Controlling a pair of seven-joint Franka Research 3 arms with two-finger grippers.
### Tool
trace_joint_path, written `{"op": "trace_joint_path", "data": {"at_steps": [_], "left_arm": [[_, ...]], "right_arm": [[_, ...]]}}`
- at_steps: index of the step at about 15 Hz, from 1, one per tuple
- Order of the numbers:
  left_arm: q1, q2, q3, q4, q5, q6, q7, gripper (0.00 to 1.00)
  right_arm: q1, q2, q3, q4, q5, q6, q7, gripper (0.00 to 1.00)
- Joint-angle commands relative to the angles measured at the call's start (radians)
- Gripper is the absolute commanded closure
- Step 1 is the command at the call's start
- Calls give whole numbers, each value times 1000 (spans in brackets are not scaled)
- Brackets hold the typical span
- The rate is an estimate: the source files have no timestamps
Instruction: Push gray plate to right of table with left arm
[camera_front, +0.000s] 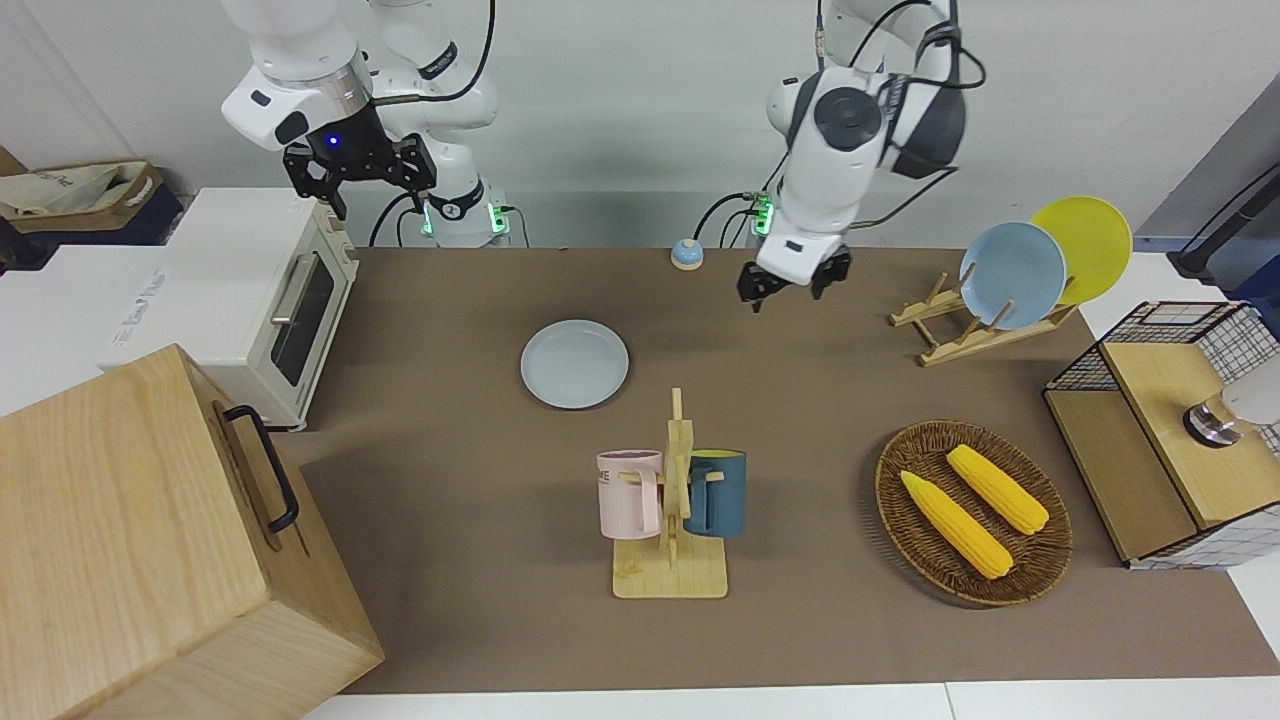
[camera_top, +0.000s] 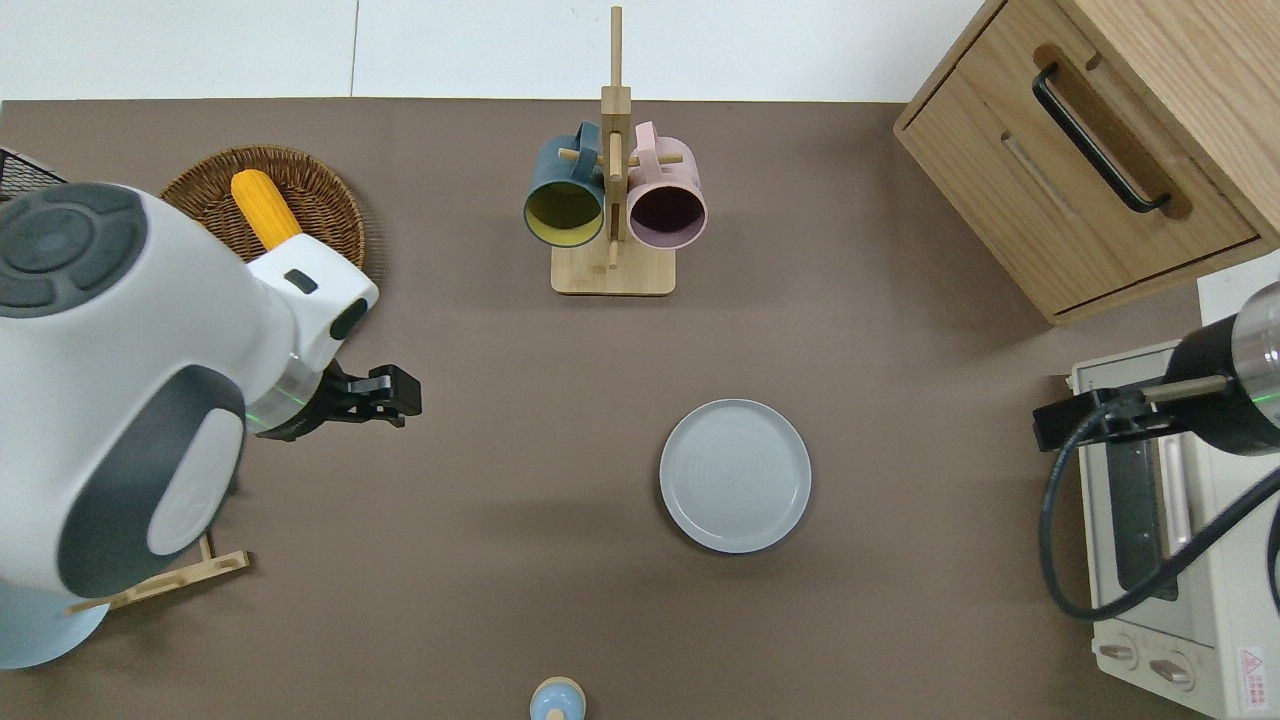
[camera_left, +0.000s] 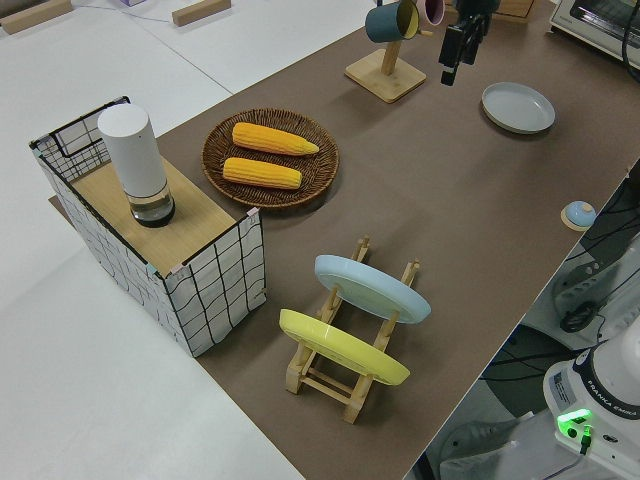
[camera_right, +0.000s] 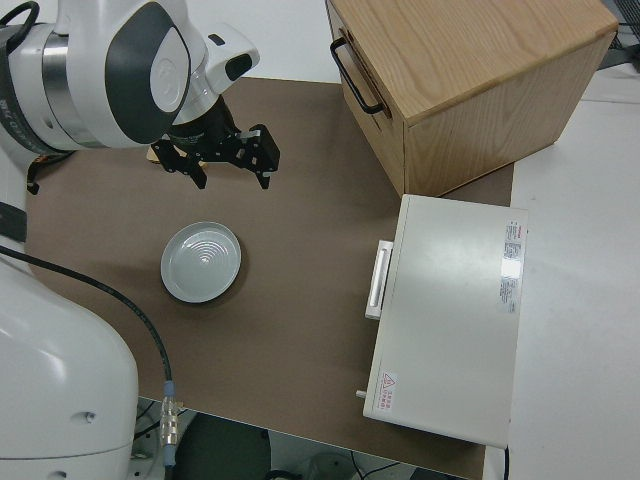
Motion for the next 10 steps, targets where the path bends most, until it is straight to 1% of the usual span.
{"op": "trace_joint_path", "data": {"at_steps": [1, 6, 10], "left_arm": [[44, 5, -8, 80, -16, -56, 48, 0], [89, 5, 1, 153, -21, -129, 175, 0], [100, 3, 6, 172, -19, -147, 197, 0]], "right_arm": [[-19, -2, 16, 9, 4, -16, 13, 17], [-19, -2, 16, 9, 4, -16, 12, 17], [-19, -2, 16, 9, 4, -16, 12, 17]]}}
